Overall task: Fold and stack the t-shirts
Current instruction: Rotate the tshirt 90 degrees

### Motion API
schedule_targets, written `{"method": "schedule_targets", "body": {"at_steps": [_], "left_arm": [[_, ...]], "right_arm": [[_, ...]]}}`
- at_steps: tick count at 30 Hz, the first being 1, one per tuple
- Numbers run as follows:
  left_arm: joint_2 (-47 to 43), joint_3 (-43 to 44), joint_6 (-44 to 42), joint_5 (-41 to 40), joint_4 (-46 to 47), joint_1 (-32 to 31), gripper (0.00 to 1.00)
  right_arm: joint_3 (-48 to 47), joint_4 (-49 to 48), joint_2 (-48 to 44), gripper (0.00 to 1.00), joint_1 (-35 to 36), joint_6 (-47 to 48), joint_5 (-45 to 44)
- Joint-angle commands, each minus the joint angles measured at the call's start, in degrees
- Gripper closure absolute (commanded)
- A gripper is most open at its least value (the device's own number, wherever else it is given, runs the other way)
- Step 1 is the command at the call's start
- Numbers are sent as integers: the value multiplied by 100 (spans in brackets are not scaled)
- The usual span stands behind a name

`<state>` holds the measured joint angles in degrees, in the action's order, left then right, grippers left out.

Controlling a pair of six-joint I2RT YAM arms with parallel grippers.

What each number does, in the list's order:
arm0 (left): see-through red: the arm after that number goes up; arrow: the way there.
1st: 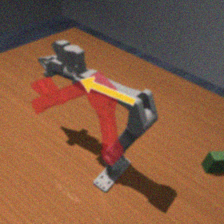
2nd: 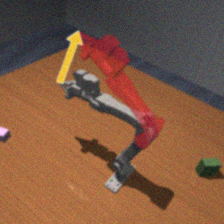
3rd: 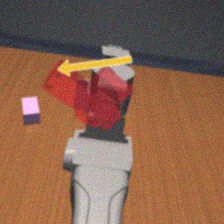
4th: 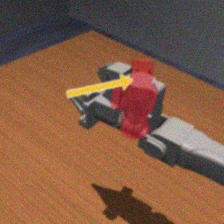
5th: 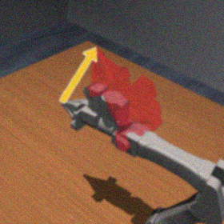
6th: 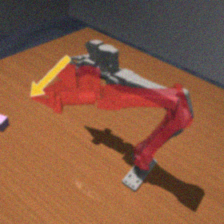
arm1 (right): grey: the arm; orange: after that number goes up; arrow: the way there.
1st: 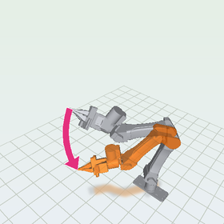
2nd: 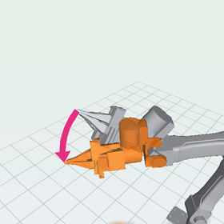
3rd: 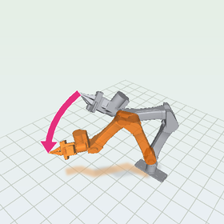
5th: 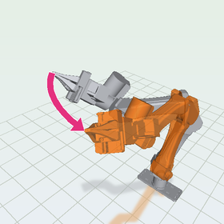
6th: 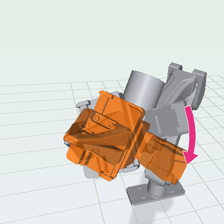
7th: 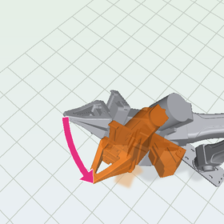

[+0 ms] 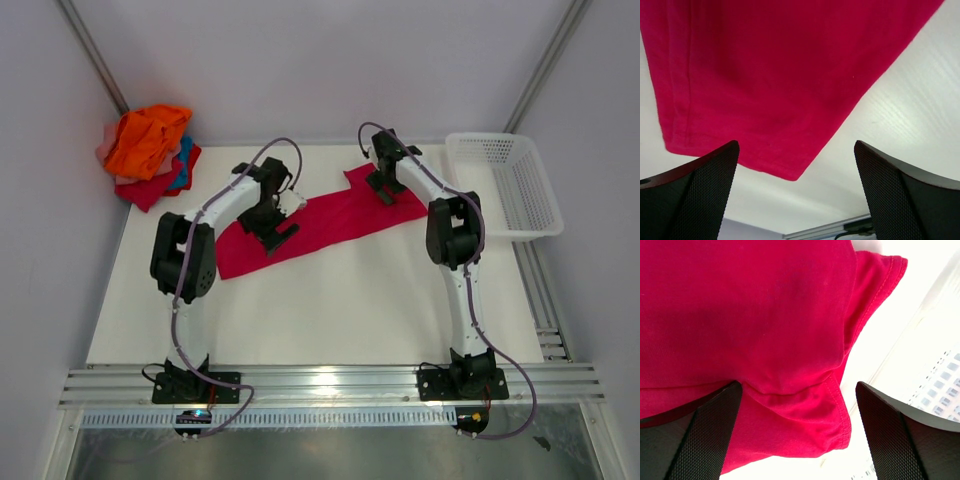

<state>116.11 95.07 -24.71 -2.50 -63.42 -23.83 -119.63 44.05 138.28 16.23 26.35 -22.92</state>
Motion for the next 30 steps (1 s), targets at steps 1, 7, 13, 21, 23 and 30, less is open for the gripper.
{"method": "schedule_targets", "body": {"at_steps": [1, 7, 13, 21, 23, 30], "left_arm": [[148, 275, 842, 583, 409, 309, 1], [640, 811, 1144, 1182, 304, 740, 1], [772, 706, 871, 1445, 260, 854, 1], [930, 425, 705, 1420, 190, 933, 1], [957, 276, 669, 1296, 190, 942, 1], [887, -40, 599, 1331, 75, 1153, 1]], "right_arm": [[230, -63, -336, 1, -14, -200, 138], [248, -46, -363, 1, -6, -86, -28], [256, -72, -380, 1, -6, -16, -187], [169, -239, -363, 1, -6, 186, -503], [11, -213, -293, 1, -6, 186, -521], [-157, -300, -144, 1, -6, 274, -731]]}}
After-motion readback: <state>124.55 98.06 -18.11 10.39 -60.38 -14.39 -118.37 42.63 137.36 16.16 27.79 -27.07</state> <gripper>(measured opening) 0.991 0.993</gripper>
